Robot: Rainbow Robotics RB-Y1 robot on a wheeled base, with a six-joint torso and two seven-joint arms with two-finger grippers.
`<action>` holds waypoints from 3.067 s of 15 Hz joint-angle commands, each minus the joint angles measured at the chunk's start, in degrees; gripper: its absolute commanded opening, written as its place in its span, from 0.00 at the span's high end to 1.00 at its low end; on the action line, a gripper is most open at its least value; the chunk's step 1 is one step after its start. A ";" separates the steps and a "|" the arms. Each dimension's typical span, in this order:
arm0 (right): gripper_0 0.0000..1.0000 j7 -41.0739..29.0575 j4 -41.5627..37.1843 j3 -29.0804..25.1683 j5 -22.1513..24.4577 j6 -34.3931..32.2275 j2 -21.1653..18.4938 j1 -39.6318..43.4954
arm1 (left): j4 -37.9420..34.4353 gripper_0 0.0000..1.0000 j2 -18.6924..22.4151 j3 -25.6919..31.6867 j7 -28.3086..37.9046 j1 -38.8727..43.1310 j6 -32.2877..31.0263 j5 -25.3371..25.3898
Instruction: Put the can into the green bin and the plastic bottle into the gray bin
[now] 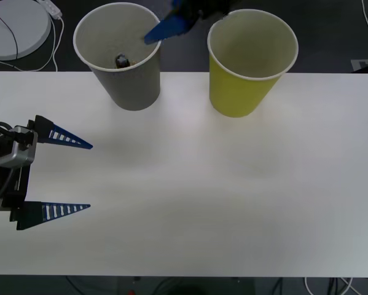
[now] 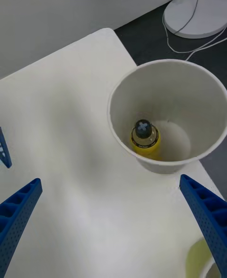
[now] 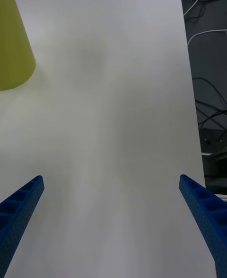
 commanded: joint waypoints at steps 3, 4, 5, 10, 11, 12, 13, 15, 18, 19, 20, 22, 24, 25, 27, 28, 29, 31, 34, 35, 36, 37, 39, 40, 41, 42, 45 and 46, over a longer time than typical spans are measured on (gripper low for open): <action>0.00 2.72 -13.39 -0.15 2.35 9.52 -8.45 6.22 | 0.00 0.00 0.00 0.00 0.00 0.00 0.00 0.00; 0.00 3.16 -15.50 -0.59 2.97 11.36 -9.77 8.07 | 0.00 0.00 0.00 0.00 0.00 0.00 0.00 0.00; 0.00 3.60 -18.14 -2.79 6.04 13.30 -11.35 11.76 | 0.00 0.00 0.00 0.00 0.00 0.00 0.00 0.00; 0.00 5.09 -25.26 -23.80 16.59 13.82 -12.58 36.19 | 0.00 0.00 0.00 0.00 0.00 0.00 0.00 0.00; 0.00 5.35 -26.49 -27.93 18.70 12.95 -12.50 40.85 | 0.00 0.00 0.00 0.00 0.00 0.00 0.00 0.00; 0.00 5.71 -27.81 -33.90 20.98 10.84 -11.97 47.09 | 0.00 0.00 0.00 0.00 0.00 0.00 0.00 0.00; 0.00 5.88 -28.86 -38.30 22.48 9.34 -11.53 51.66 | 0.00 0.00 0.00 0.00 0.00 0.00 0.00 0.00; 0.00 6.85 -30.88 -46.30 25.91 6.27 -9.95 60.45 | 0.00 0.00 0.00 0.00 0.00 0.00 0.00 0.00; 0.00 8.34 -34.13 -51.48 30.39 6.00 -9.42 68.63 | 0.00 0.00 0.00 0.00 0.00 0.00 0.00 0.00; 0.00 9.05 -34.57 -51.83 30.48 6.00 -9.77 69.94 | 0.00 0.00 0.00 0.00 0.00 0.00 0.00 0.00; 0.00 11.07 -34.84 -52.36 30.04 6.09 -10.03 71.18 | 0.00 0.00 0.00 0.00 0.00 0.00 0.00 0.00; 0.00 17.66 -34.49 -54.56 26.26 6.09 -10.21 75.31 | 0.00 0.00 0.00 0.00 0.00 0.00 0.00 0.00; 0.00 25.39 -34.31 -56.93 20.28 6.00 -9.95 79.88 | 0.00 0.00 0.00 0.00 0.00 0.00 0.00 0.00; 0.00 28.73 -34.31 -58.25 17.82 5.39 -9.95 82.07 | 0.00 0.00 0.00 0.00 0.00 0.00 0.00 0.00; 0.00 35.24 -34.22 -63.44 12.81 1.26 -9.51 87.08 | 0.00 0.00 0.00 0.00 0.00 0.00 0.00 0.00; 0.00 37.79 -34.22 -65.63 10.88 -0.41 -9.42 89.28 | 0.00 0.00 0.00 0.00 0.00 0.00 0.00 0.00; 0.00 40.42 -34.22 -67.48 9.56 -1.82 -9.16 91.30 | 0.00 0.00 0.00 0.00 0.00 0.00 0.00 0.00; 0.00 45.78 -33.87 -71.17 6.39 -4.81 -8.89 95.52 | 0.00 0.00 0.00 0.00 0.00 0.00 0.00 0.00; 0.00 53.61 -32.29 -74.51 2.35 -8.76 -8.36 100.71 | 0.00 0.00 0.00 0.00 0.00 0.00 0.00 0.00; 0.00 55.98 -31.59 -74.77 1.12 -9.73 -8.45 101.59 | 0.00 0.00 0.00 0.00 0.00 0.00 0.00 0.00; 0.00 58.97 -30.79 -75.48 -0.11 -10.61 -8.45 103.08 | 0.00 0.00 0.00 0.00 0.00 0.00 0.00 0.00; 0.00 60.90 -30.53 -76.44 -0.46 -11.22 -8.45 104.40 | 0.00 0.00 0.00 0.00 0.00 0.00 0.00 0.00; 0.00 62.66 -30.44 -78.64 -0.73 -12.28 -8.36 107.65 | 0.00 0.00 0.00 0.00 0.00 0.00 0.00 0.00; 0.00 63.01 -30.44 -79.34 -0.81 -12.81 -8.28 108.70 | 0.00 0.00 0.00 0.00 0.00 0.00 0.00 0.00; 0.00 63.27 -30.62 -79.96 -0.81 -12.98 -8.10 109.76 | 0.00 0.00 0.00 0.00 0.00 0.00 0.00 0.00; 0.00 63.71 -30.88 -80.84 -0.81 -12.98 -7.84 111.43 | 0.00 0.00 0.00 0.00 0.00 0.00 0.00 0.00; 0.00 64.15 -31.06 -81.37 -0.81 -12.98 -7.84 113.10 | 0.00 0.00 0.00 0.00 0.00 0.00 0.00 0.00; 0.00 64.33 -30.97 -81.37 -0.81 -12.98 -7.84 113.27 | 0.00 0.00 0.00 0.00 0.00 0.00 0.00 0.00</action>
